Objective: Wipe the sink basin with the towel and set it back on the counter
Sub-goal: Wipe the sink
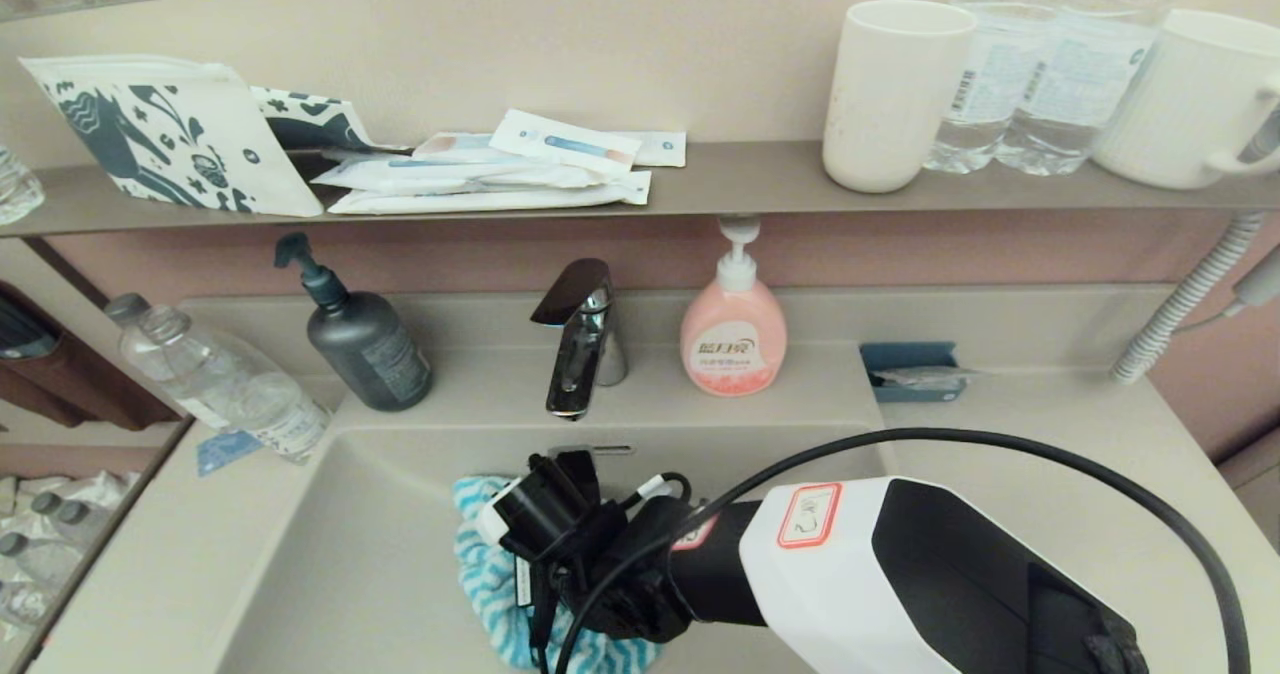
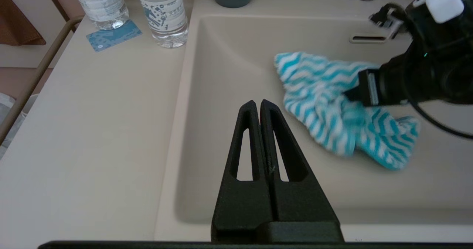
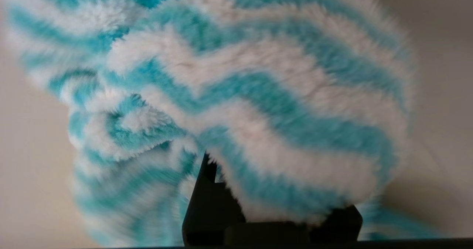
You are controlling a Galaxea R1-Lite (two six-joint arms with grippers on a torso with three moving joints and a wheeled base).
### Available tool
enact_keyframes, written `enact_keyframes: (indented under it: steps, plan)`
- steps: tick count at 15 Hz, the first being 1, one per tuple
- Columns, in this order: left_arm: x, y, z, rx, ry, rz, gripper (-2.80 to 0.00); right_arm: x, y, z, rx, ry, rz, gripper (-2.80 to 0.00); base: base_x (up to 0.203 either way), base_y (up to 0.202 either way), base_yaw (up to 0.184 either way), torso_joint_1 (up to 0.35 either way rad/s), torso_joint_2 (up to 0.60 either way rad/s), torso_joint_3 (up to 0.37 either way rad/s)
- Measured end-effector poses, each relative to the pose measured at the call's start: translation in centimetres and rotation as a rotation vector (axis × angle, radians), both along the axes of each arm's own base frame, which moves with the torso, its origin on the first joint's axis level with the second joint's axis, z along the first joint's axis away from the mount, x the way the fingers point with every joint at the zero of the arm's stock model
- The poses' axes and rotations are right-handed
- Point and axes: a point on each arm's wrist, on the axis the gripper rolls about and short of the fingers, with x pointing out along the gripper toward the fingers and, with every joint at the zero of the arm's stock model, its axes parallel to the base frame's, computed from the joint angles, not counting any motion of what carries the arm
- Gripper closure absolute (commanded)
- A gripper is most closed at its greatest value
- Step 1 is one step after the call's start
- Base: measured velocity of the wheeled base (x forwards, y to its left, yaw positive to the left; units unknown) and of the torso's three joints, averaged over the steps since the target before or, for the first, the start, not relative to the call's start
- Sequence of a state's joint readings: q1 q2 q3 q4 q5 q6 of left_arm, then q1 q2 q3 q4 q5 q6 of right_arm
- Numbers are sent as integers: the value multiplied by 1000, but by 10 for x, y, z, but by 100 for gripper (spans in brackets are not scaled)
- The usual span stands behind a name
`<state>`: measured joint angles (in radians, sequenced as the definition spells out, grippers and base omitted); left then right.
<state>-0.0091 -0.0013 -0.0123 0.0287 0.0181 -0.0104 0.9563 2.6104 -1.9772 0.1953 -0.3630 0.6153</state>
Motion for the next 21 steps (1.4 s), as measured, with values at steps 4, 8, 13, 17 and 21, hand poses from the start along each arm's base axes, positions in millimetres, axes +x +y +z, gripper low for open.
enact_keyframes:
  steps: [4, 8, 13, 17, 21]
  plan:
    - [0, 0, 0, 0, 0, 0, 0, 13, -21, 1, -122, -34, -97, 0, 0, 0, 0, 0, 0, 0]
    - [0, 0, 0, 0, 0, 0, 0, 13, -37, -7, -280, -44, -140, 0, 0, 0, 0, 0, 0, 0]
    - [0, 0, 0, 0, 0, 0, 0, 14, -62, 1, -400, 22, -164, 0, 0, 0, 0, 0, 0, 0]
    - [0, 0, 0, 0, 0, -1, 0, 1, -78, 2, -523, 110, -211, 0, 0, 0, 0, 0, 0, 0]
    - [0, 0, 0, 0, 0, 0, 0, -26, -74, 1, -588, 168, -205, 0, 0, 0, 0, 0, 0, 0]
